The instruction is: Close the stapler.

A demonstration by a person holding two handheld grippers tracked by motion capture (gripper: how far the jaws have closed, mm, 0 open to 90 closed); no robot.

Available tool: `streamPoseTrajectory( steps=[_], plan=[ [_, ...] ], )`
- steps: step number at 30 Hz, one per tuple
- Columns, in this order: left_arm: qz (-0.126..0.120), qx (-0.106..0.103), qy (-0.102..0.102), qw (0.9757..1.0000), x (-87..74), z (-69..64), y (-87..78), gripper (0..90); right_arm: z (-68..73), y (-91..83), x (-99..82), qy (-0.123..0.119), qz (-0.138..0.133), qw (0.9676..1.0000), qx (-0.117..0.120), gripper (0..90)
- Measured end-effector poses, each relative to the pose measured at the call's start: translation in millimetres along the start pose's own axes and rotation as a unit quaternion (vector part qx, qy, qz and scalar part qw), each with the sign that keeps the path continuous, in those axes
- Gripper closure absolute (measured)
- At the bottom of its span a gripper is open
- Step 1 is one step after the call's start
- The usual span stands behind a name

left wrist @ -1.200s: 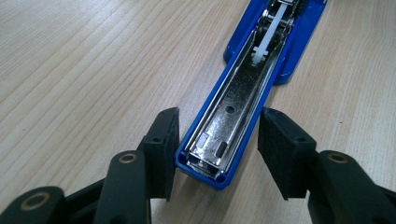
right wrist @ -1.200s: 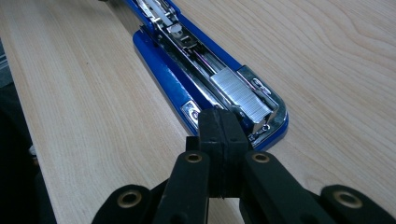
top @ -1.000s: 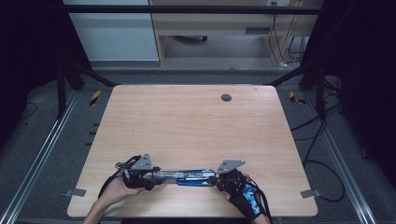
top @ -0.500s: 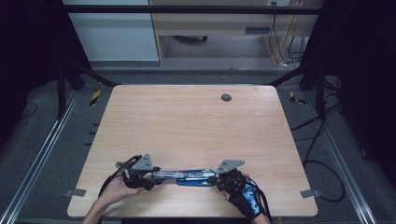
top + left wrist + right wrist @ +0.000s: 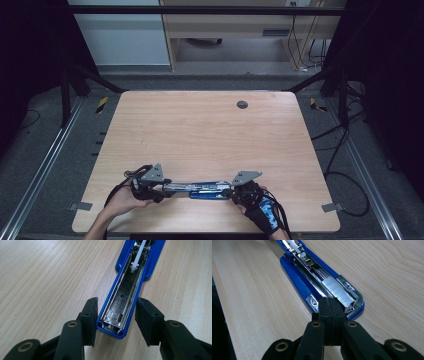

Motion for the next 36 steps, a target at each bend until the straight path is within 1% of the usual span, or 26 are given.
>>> streamPoseTrajectory(
  steps=[2,3,4,10,16,18,21,22,23,25,26,28,29,30,32,36],
  plan=[
    [0.000,0.000,0.004,1.0000,2.4,0.1,-3.4,54.3,0.1,0.0,0.0,0.001,0.001,1.0000,-0.001,90.0],
    [-0.003,-0.001,0.002,1.0000,4.4,-0.3,-5.3,54.3,0.1,-0.1,0.0,0.001,0.001,1.0000,0.000,90.0],
    [-0.001,0.000,0.005,1.0000,5.0,0.3,-6.9,54.4,0.0,0.0,0.0,0.000,0.000,1.0000,0.000,90.0],
    [0.006,-0.002,0.009,0.9999,6.6,0.0,-8.9,54.9,0.2,0.1,0.2,0.001,0.000,1.0000,-0.001,90.0],
    [0.007,-0.001,0.019,0.9998,9.4,-0.5,-13.3,55.6,0.2,0.1,0.1,0.000,0.000,1.0000,-0.001,90.0],
    [0.002,-0.002,0.020,0.9998,11.4,-0.7,-15.9,55.7,-0.2,0.0,0.1,-0.002,0.000,1.0000,0.000,90.0],
    [0.002,0.001,0.025,0.9997,13.3,-1.4,-18.2,55.8,0.2,0.3,0.4,-0.001,-0.001,1.0000,0.000,90.0],
    [-0.002,-0.002,0.022,0.9998,14.4,-1.3,-19.7,55.9,0.2,0.3,0.5,-0.001,-0.001,1.0000,0.001,90.0],
    [-0.014,-0.008,0.015,0.9998,16.4,-1.6,-21.8,56.3,0.2,0.1,0.2,0.000,0.000,1.0000,0.000,90.0],
    [-0.024,-0.011,0.013,0.9996,19.3,-1.6,-25.5,57.5,0.4,0.0,0.1,0.000,0.001,1.0000,0.000,90.0],
    [-0.009,-0.002,0.024,0.9997,19.6,-2.0,-25.1,57.4,0.5,0.1,0.2,0.000,0.001,1.0000,0.000,90.0],
    [0.001,0.003,0.028,0.9996,19.6,-2.4,-23.9,56.8,1.2,-0.1,0.3,0.005,0.002,1.0000,0.001,90.0],
    [0.001,0.000,0.025,0.9997,19.2,-2.1,-23.4,56.7,0.3,0.2,0.3,-0.001,0.000,1.0000,0.000,90.0],
    [0.002,-0.003,0.023,0.9997,18.4,-1.4,-23.1,56.7,1.2,-0.1,0.3,0.005,0.002,1.0000,0.001,90.0],
    [-0.002,-0.008,0.021,0.9998,17.4,-1.0,-22.3,56.7,0.5,0.2,0.4,0.000,0.000,1.0000,0.000,90.0],
    [-0.004,-0.009,0.019,0.9998,17.0,-0.4,-22.1,56.6,0.1,0.3,0.5,-0.002,0.000,1.0000,0.001,90.0]
  ],
)
Point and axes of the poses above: each handheld gripper's, and its own axes: y roughly forward along the jaws, x roughly out of its top, z roughly to its left, the point moved 8 cm from there along y, roughly forward along the jaws, and after that the axes turned 11 degrees about z, right-handed, at the moved point
